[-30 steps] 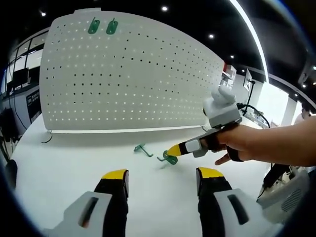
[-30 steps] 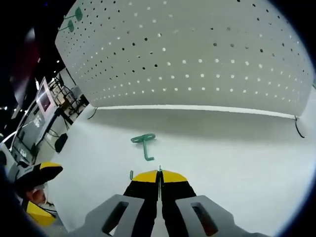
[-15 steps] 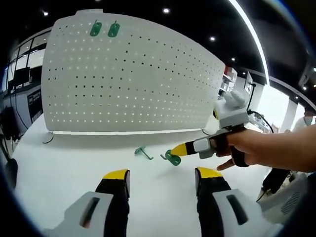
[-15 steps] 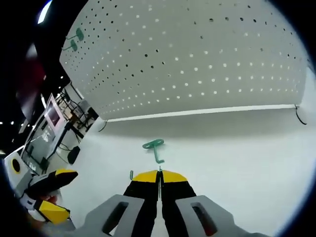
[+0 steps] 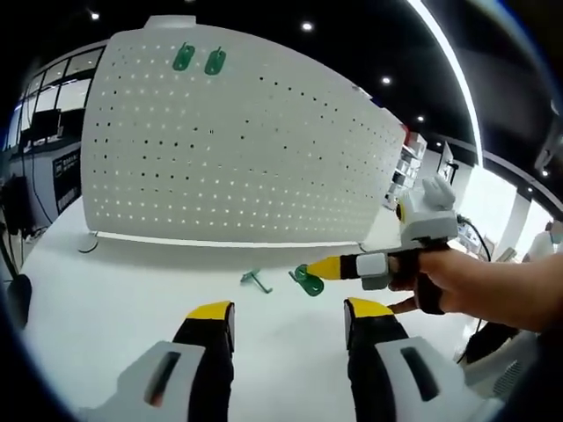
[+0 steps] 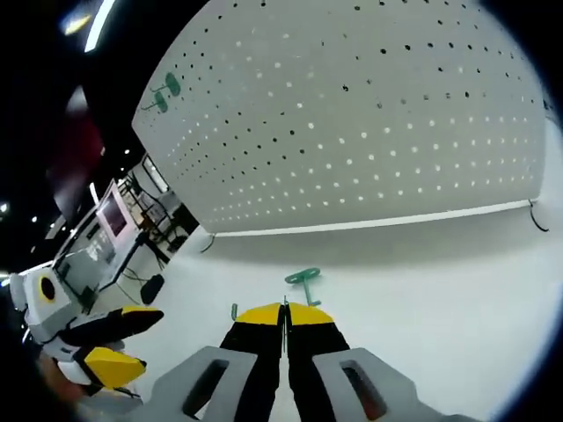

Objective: Insert the hook assembly into the mounting plate slot until the hook locks in place.

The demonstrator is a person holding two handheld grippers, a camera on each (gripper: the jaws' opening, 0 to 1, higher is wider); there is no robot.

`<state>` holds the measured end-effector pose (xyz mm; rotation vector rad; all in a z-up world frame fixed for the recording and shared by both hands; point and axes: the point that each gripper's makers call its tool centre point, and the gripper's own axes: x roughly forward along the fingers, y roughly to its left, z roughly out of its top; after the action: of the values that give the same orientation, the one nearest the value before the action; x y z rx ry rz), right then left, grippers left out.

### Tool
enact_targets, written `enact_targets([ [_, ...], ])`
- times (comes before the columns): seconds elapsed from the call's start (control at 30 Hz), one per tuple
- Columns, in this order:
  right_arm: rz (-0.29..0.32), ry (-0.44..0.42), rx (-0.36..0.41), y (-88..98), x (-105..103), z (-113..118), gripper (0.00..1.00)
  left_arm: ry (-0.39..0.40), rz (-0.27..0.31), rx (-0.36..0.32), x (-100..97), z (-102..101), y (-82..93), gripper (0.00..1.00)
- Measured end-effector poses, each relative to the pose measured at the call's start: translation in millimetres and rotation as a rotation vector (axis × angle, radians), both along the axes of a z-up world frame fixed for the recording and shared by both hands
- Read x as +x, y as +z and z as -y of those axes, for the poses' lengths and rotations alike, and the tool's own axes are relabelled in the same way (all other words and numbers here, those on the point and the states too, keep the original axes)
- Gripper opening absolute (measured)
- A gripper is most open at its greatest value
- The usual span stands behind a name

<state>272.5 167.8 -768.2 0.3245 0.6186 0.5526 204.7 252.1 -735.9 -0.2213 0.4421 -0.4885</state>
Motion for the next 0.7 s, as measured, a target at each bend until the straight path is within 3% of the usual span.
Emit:
enact_targets([
  [0.27,0.118,0.03,0.052,40.0,-9,-7,0.0,0.014,0.002,-0.086,1.7,-7,23.1,0.47],
  [0.37,0.159,0.04,0.066,55.1,-12,-9,0.0,-0.011,-0.004,-0.155,1.1,-5,36.6,0.44],
  [0.47,0.192,0.043,0.083,68.2,-15,-10,0.0,-0.011,0.004,-0.163,1.8,-7,45.9,0.44],
  [0.7,0.276,0.064,0.116,101.2,-27,-14,0.0,-0.049,0.013,-0.256,-3.3,1,73.7,0.41],
])
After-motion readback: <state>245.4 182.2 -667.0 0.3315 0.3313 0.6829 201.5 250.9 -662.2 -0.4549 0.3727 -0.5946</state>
